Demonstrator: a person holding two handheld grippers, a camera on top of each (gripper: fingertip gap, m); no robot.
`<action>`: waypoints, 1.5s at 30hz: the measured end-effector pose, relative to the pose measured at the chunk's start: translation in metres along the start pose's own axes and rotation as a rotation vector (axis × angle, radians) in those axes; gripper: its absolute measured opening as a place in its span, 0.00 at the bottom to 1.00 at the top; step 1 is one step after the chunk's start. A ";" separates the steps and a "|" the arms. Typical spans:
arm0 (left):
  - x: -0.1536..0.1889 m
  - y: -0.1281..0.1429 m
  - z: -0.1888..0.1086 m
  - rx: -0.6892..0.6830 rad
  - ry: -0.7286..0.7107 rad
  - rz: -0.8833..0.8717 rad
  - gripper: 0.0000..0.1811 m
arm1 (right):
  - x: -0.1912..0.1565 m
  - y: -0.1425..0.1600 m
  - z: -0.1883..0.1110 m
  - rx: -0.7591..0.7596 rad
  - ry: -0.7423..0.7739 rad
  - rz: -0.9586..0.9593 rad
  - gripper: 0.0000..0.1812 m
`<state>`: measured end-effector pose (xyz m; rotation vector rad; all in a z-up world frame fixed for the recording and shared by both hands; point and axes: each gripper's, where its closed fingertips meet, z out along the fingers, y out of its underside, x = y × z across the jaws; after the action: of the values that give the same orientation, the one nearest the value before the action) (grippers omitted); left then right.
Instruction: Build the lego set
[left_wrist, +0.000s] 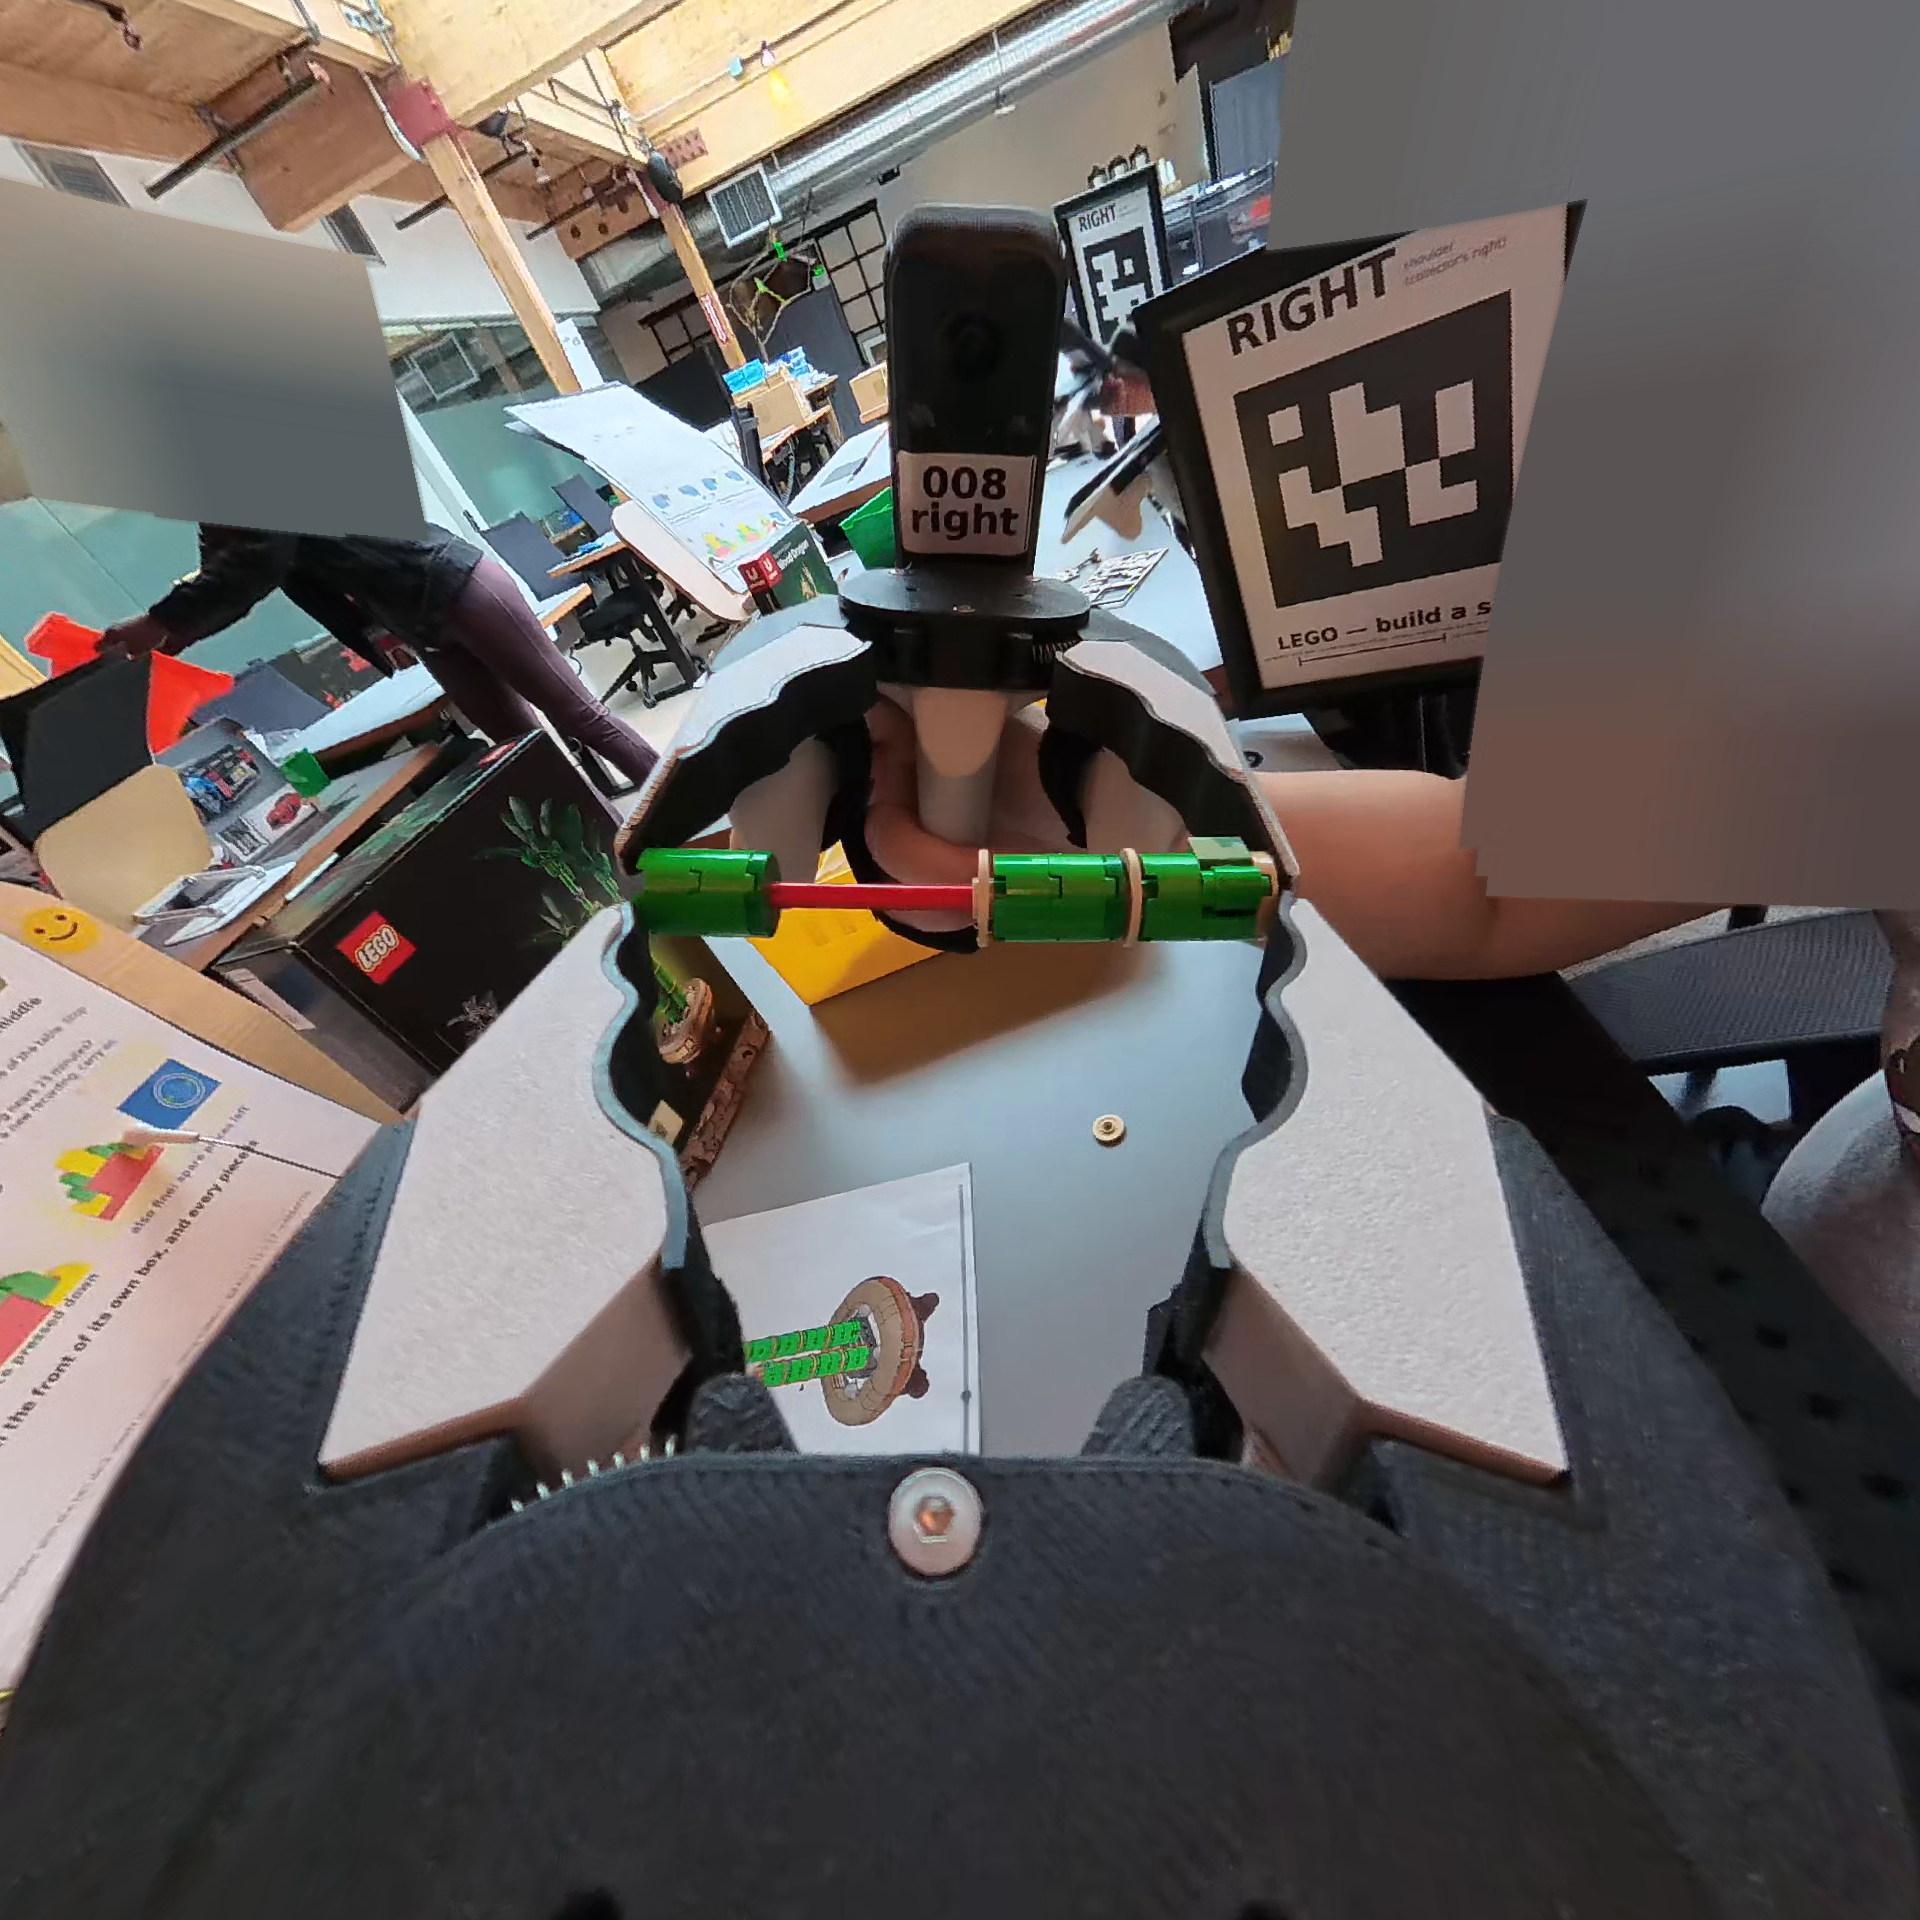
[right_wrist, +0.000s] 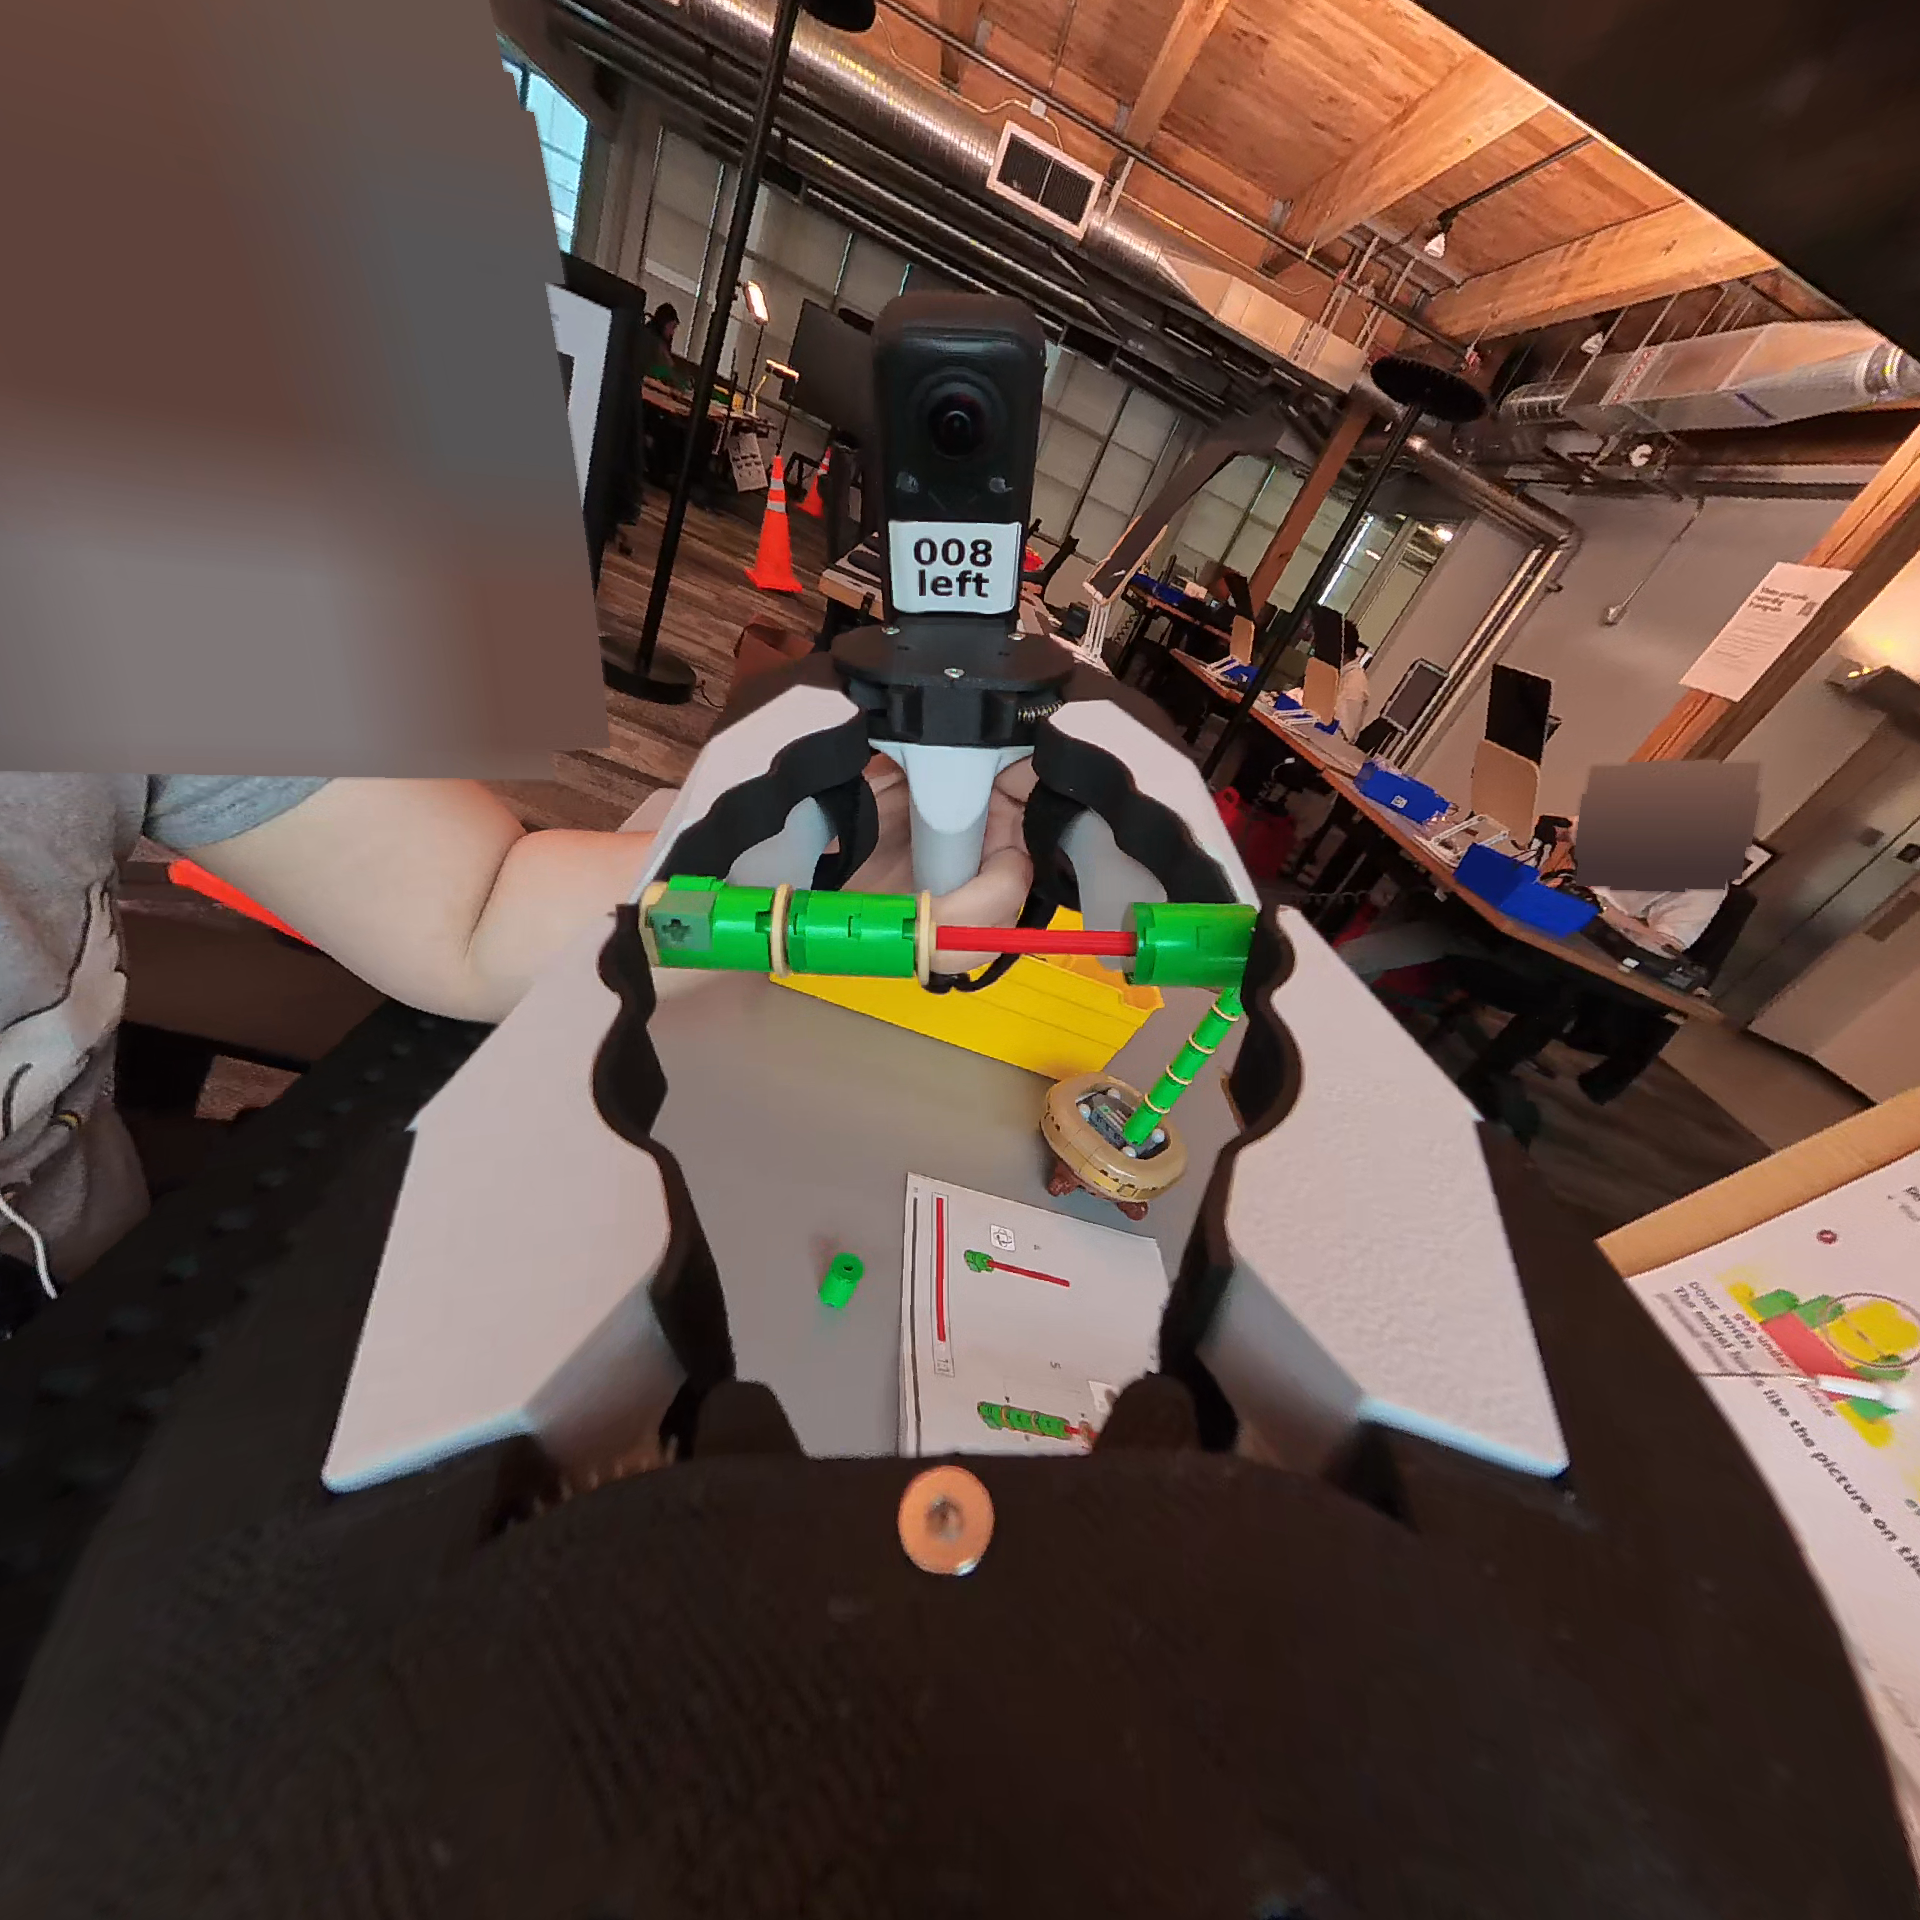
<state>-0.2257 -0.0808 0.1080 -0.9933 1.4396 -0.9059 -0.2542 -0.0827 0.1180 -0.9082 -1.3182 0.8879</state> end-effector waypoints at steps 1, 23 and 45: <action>0.001 0.000 0.000 -0.005 -0.002 0.020 0.63 | -0.002 0.000 0.000 -0.006 -0.001 -0.027 0.62; 0.027 -0.017 0.002 0.022 -0.039 0.297 0.63 | -0.028 -0.017 -0.003 -0.030 -0.019 -0.285 0.62; 0.001 0.016 0.003 -0.017 -0.010 0.123 0.63 | -0.001 0.017 -0.004 -0.003 -0.003 -0.112 0.62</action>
<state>-0.2239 -0.0763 0.0926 -0.9098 1.4852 -0.7991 -0.2504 -0.0769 0.1023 -0.8273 -1.3595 0.8013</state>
